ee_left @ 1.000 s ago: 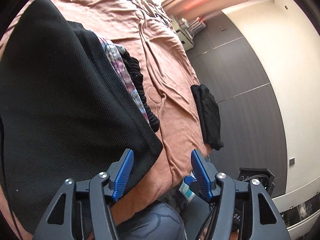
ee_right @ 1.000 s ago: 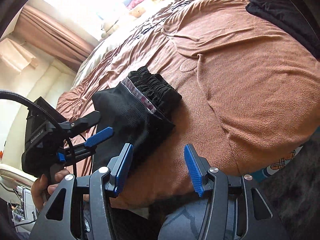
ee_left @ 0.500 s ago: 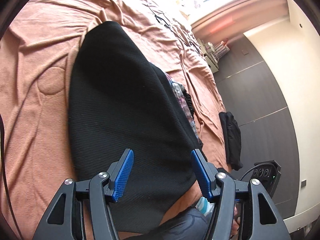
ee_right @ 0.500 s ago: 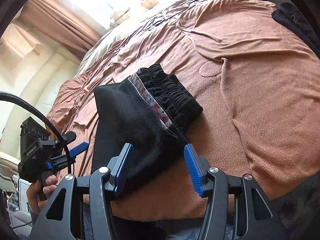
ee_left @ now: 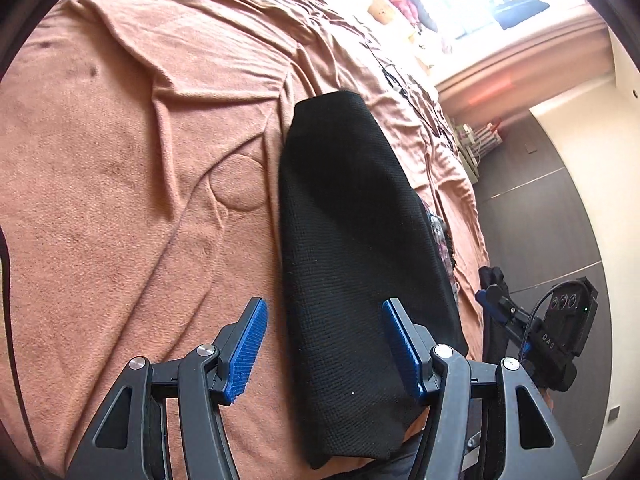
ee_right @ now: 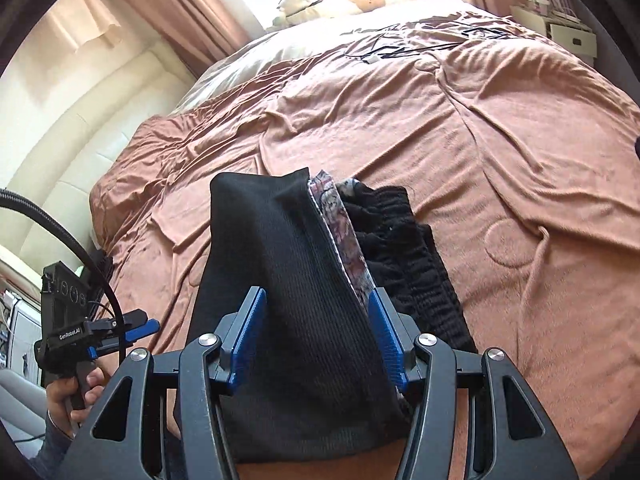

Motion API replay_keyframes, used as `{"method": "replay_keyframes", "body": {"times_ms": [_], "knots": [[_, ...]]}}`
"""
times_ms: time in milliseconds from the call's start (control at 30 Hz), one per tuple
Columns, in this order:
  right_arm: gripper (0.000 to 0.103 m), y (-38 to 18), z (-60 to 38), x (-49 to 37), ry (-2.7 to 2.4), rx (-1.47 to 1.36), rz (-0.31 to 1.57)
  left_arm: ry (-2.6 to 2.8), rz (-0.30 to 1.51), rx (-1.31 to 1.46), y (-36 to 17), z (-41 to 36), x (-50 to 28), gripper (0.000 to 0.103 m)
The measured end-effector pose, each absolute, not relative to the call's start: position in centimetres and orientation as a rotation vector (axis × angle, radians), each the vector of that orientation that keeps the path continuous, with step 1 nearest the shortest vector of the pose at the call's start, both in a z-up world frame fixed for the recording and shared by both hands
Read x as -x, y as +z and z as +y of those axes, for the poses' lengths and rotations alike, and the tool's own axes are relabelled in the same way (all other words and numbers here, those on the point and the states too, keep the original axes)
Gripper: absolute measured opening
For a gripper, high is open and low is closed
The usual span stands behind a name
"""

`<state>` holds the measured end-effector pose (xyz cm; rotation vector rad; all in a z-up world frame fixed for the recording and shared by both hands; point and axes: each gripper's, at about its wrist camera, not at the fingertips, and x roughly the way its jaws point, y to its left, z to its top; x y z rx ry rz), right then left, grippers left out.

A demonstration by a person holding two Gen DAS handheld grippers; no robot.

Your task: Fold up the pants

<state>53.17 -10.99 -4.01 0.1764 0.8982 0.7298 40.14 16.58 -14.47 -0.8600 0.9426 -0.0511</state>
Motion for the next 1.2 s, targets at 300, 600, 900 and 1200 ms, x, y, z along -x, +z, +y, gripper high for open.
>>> {"method": "replay_keyframes", "body": {"times_ms": [300,600,900,1200], "knots": [[0.051,-3.1,-4.2,-58.9,0.797,-0.08,0.936,-0.009,0.946,0.911,-16.3,19.1,-40.2,0.062],[0.051,-4.4,1.8,-64.0,0.801,0.009,0.987,0.014,0.953,0.943,-17.4,20.8,-40.9,0.062],[0.04,-6.3,5.2,-65.8,0.8,0.137,1.016,0.004,0.978,0.958,-18.6,20.4,-42.0,0.056],[0.001,-7.9,6.6,-66.9,0.795,0.214,1.07,0.008,0.979,0.956,-18.5,20.5,-41.8,0.056]]}}
